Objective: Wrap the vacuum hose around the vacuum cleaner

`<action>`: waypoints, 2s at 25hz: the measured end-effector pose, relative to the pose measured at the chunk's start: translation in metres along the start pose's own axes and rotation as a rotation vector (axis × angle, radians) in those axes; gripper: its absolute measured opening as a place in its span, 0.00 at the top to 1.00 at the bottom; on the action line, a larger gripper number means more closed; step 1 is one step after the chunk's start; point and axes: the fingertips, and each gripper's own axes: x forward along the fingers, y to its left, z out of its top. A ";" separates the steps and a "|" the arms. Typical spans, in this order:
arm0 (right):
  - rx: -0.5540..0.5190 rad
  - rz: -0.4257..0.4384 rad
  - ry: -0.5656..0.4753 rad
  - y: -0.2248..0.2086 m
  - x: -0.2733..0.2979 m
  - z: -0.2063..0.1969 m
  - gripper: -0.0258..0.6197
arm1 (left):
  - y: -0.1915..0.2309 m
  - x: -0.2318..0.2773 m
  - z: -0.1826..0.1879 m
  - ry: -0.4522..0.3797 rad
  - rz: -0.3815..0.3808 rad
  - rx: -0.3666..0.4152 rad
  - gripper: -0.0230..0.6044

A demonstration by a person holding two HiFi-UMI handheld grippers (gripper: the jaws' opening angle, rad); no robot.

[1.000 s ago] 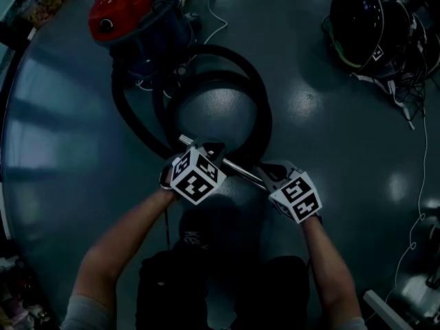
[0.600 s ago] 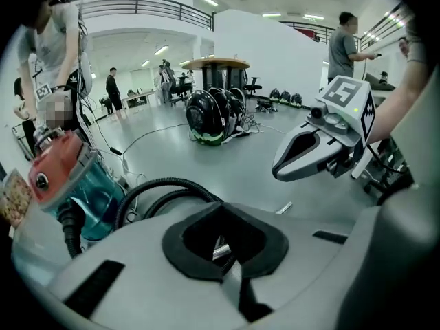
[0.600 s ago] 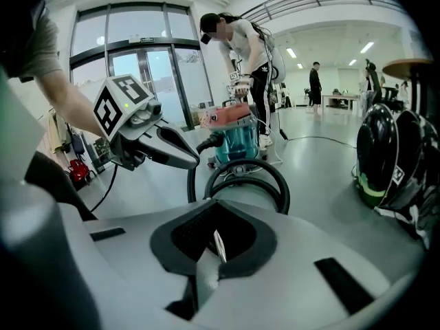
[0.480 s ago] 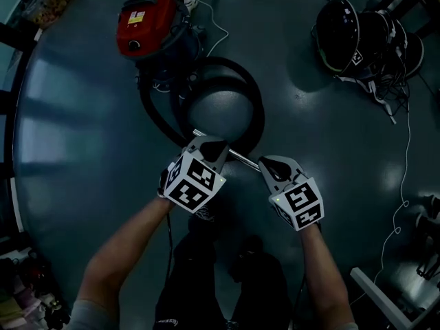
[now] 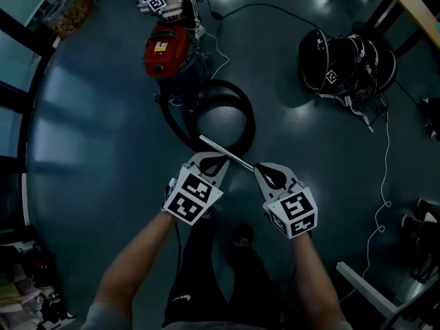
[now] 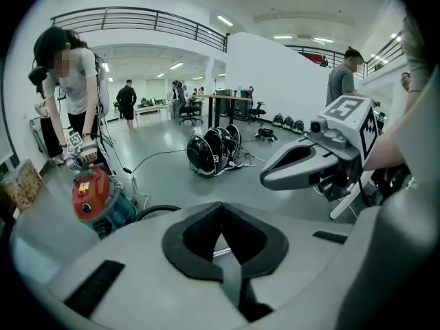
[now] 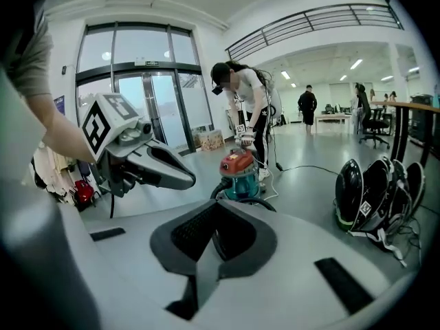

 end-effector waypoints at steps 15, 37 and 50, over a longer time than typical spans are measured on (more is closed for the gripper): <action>-0.008 -0.038 -0.125 0.093 -0.148 0.148 0.96 | -0.090 -0.168 0.127 -0.118 0.009 0.116 0.95; -0.065 -0.137 -0.269 0.187 -0.211 0.265 0.95 | -0.095 -0.318 0.188 -0.375 -0.053 0.046 0.95; -0.125 -0.148 -0.429 0.214 -0.242 0.313 0.95 | -0.104 -0.370 0.224 -0.612 -0.024 0.144 0.95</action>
